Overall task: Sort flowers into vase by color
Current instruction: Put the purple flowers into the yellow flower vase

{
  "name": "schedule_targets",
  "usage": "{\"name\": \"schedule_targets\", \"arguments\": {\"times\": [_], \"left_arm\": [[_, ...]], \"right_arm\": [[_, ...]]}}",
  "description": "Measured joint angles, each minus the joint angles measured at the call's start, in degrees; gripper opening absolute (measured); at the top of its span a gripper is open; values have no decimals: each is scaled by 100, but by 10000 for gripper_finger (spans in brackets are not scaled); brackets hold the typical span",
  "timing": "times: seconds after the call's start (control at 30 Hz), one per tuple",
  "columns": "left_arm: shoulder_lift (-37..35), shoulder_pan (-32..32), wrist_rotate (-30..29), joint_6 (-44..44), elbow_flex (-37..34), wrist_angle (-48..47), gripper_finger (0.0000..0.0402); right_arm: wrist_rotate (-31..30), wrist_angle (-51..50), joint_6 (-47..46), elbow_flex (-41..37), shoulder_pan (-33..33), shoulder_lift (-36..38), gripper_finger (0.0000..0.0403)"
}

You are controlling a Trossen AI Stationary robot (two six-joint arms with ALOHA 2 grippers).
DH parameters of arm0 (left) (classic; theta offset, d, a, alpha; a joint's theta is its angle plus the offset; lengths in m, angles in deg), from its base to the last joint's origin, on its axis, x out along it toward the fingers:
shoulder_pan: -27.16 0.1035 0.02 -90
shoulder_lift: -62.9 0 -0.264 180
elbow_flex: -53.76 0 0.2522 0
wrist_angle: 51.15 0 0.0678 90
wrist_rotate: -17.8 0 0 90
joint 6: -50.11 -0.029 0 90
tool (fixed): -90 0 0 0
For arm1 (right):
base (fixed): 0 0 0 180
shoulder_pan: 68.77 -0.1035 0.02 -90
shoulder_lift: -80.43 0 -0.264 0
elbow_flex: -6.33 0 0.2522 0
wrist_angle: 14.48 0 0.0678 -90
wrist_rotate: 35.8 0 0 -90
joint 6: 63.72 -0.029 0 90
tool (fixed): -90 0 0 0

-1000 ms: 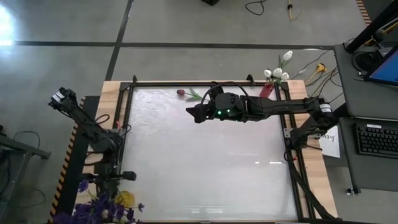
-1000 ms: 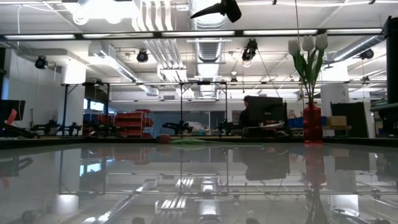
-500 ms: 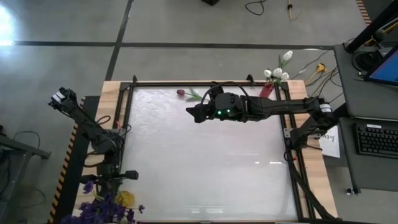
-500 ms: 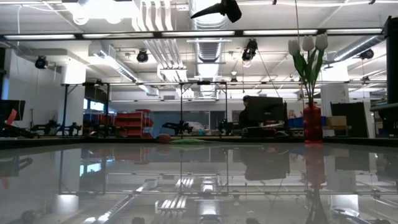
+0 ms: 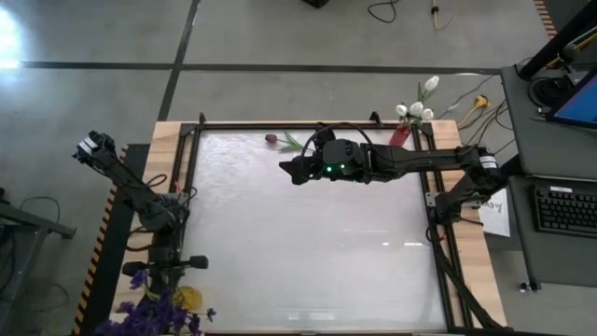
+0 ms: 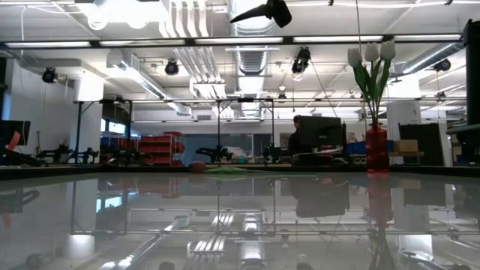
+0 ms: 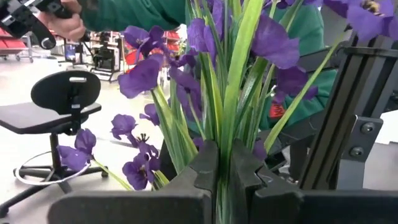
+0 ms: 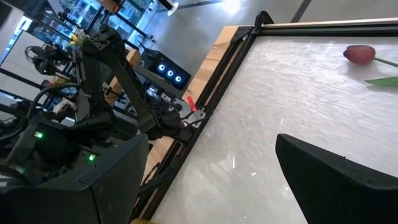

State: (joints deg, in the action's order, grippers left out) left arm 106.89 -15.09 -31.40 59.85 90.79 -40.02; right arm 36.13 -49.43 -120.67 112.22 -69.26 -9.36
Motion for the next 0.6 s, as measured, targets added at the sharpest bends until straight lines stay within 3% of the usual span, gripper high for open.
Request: {"name": "schedule_targets", "arguments": {"times": [0.6], "left_arm": [[-15,-10,-33,22,-169,-7,0]], "right_arm": [[0,-233,-44,-2,0,0,345]]}}
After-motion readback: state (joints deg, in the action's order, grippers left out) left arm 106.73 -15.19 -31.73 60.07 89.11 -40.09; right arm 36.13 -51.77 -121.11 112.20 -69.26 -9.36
